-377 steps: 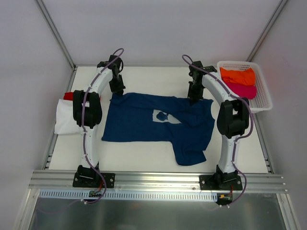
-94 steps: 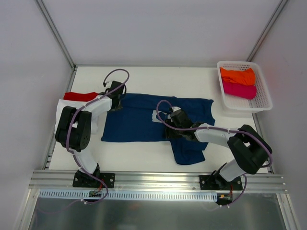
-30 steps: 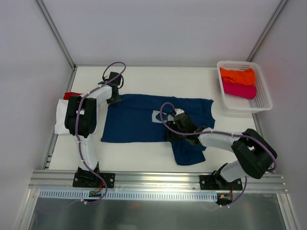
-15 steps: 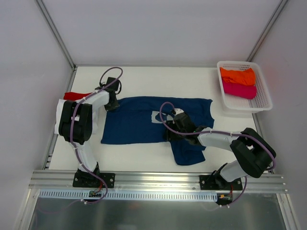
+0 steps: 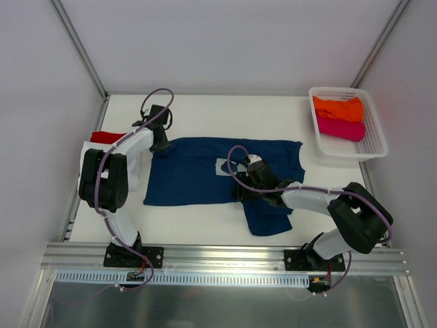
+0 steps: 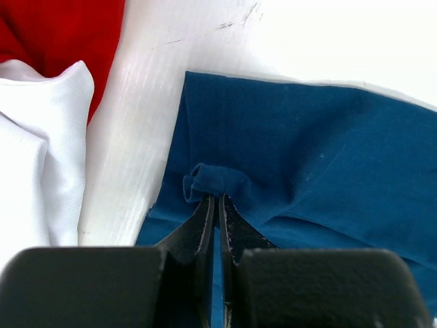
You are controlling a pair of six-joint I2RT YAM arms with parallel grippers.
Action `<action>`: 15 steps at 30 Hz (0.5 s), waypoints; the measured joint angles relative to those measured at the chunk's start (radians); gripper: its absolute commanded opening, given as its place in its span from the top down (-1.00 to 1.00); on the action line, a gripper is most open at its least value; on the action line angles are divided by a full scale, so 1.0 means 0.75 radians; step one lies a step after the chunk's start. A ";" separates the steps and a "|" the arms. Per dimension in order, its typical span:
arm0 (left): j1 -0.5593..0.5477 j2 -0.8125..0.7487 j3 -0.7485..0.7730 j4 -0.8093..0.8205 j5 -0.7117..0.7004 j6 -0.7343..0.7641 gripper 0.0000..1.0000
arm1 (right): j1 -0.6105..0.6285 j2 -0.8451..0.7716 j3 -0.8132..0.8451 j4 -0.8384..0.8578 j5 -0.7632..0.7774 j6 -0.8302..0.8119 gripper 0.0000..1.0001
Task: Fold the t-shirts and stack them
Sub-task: Fold the tshirt
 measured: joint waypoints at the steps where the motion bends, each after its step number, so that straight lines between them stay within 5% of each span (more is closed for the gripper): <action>1: 0.000 -0.005 0.000 0.000 0.000 0.001 1.00 | 0.000 0.000 0.000 0.000 0.000 0.000 0.05; 15: -0.008 -0.033 -0.092 -0.002 0.008 -0.002 1.00 | 0.000 0.005 0.000 0.009 -0.006 0.005 0.05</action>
